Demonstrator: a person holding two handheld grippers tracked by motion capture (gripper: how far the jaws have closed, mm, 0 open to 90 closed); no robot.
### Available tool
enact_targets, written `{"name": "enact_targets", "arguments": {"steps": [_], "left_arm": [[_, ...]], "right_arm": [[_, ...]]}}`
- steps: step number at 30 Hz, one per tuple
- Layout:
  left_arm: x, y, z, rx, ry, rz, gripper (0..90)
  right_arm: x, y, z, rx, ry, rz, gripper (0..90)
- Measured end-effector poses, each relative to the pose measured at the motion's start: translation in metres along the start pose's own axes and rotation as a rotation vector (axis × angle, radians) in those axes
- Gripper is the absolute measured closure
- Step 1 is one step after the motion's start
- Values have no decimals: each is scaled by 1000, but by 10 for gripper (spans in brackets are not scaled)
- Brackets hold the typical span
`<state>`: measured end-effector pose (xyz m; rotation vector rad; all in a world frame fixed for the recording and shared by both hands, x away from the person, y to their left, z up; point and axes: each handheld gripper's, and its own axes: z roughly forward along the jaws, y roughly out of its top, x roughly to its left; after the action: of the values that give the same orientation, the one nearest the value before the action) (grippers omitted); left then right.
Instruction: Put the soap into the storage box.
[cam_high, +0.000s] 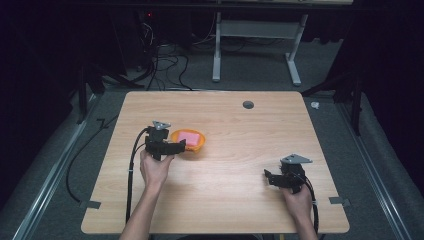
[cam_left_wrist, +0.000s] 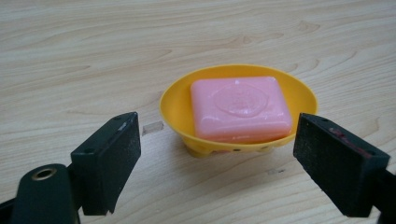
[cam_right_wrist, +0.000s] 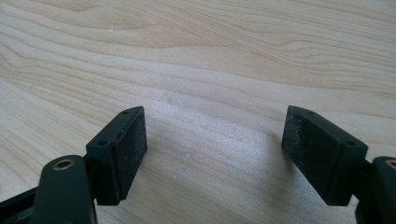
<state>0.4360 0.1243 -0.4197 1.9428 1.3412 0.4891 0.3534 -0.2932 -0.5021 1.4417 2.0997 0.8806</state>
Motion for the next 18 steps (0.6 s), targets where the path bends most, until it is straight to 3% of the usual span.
{"name": "enact_targets", "arguments": {"steps": [18], "left_arm": [[10,-14,-18,-28,-25,-17,160]], "right_arm": [[0,0,0,1,-2,-2,228]]}}
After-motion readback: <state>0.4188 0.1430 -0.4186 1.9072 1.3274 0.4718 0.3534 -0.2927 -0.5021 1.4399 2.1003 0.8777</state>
